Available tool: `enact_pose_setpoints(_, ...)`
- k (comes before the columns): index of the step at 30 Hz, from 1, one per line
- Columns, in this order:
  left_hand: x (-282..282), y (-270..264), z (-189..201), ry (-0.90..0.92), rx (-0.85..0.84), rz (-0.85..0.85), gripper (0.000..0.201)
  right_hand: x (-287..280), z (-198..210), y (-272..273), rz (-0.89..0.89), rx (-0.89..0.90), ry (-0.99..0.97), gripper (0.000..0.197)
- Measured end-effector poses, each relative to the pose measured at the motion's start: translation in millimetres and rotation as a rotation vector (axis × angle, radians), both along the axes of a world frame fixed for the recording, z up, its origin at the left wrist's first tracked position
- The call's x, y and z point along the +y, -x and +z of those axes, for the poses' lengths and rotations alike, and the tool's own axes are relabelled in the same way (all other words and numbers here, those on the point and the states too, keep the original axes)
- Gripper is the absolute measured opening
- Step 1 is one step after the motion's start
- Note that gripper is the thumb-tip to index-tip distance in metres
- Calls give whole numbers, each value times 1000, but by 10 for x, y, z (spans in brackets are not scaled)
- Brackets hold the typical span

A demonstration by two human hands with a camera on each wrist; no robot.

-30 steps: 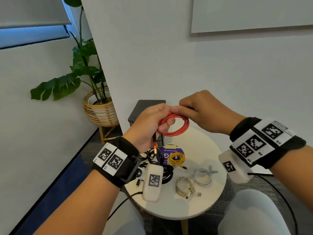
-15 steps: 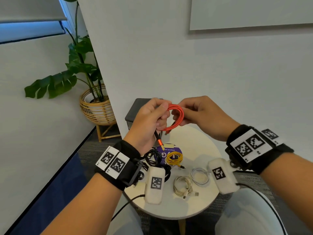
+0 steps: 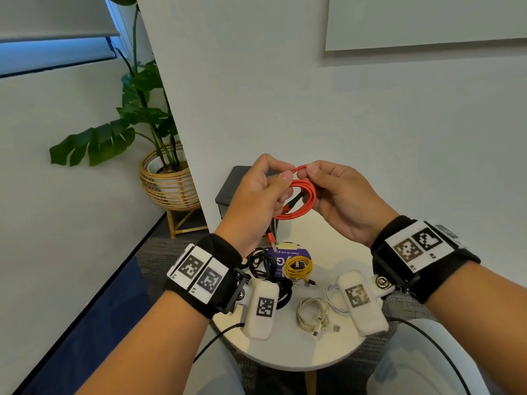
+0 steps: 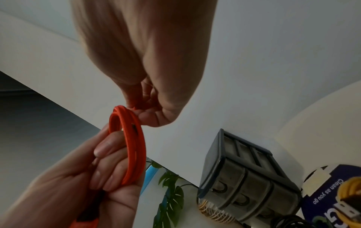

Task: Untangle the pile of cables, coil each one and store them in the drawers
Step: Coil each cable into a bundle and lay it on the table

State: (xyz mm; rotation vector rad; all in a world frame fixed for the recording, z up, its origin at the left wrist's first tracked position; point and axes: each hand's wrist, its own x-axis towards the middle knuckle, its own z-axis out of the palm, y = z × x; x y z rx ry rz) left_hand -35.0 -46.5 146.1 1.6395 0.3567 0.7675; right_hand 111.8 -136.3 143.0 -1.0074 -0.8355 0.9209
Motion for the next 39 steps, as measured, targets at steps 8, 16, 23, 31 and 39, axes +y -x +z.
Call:
enact_pose_setpoints(8,19,14,-23,7,61,-47,11,-1,-75,-19,22,76,39,33)
enact_pose_setpoints(16,72,52,-115,42,68,-52,9,6,-203,-60,36,24,114,31)
enact_pose_setpoints(23,19,8,-117,39,71,-45,9,17,-254,-9,-16,159,79,30)
enact_pose_setpoints(31,4,-29,-77,21,45,2,10,7,-220,7,0,124,154,25)
enact_pose_setpoints(39,-20,-129,-131,44,-4,77,13,-117,-95,77,105,243,67,31)
